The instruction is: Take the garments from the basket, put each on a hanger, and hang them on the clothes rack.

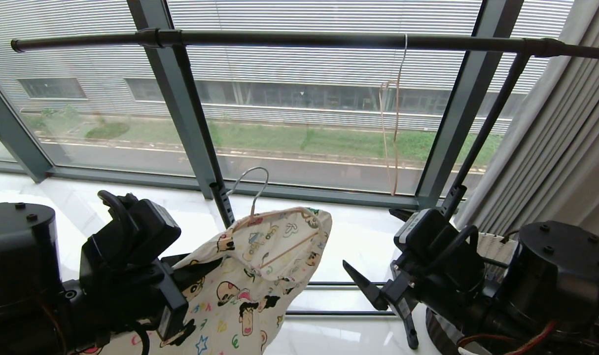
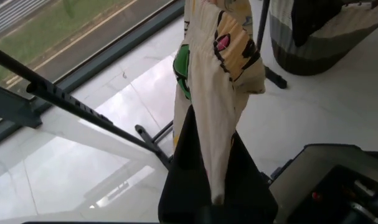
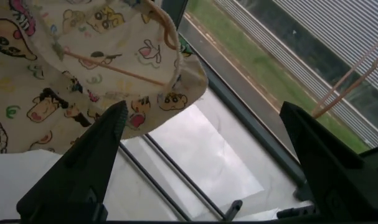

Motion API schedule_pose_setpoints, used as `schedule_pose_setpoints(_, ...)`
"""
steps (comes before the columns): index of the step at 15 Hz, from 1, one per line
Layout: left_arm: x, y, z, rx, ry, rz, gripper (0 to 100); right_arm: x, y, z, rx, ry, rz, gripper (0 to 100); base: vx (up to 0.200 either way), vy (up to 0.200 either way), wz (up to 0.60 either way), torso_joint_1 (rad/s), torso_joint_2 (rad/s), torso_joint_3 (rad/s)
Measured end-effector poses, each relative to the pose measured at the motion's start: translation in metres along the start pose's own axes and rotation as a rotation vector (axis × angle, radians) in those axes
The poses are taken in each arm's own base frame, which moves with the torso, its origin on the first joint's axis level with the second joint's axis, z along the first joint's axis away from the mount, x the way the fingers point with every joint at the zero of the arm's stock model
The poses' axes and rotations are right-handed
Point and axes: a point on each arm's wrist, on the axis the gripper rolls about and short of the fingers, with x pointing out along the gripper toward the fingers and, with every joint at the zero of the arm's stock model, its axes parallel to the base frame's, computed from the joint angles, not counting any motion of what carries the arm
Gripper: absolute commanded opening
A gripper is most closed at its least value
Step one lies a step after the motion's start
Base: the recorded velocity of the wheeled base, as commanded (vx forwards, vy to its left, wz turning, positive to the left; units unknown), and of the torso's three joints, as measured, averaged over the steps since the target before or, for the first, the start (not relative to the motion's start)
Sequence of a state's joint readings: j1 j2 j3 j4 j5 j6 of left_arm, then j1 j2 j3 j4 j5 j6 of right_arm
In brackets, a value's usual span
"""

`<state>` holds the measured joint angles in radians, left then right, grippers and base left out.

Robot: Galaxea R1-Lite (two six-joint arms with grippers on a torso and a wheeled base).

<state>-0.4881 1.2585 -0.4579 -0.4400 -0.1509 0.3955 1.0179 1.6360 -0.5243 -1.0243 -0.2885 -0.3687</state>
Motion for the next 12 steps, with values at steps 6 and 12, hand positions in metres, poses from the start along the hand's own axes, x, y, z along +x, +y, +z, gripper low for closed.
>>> schedule_pose_setpoints(6,0.002,-0.028,0.012,0.057,-0.077,-0.180,0,-0.009,-0.020,0.018,-0.122,0.183,0.290,100,0.000,0.000,0.00,0.000,0.00,0.000)
schedule_pose_setpoints(12,0.000,-0.057,0.023,0.192,-0.152,-0.323,0,-0.036,-0.048,0.055,-0.143,0.205,0.491,100,0.000,0.000,0.00,0.000,0.00,0.000)
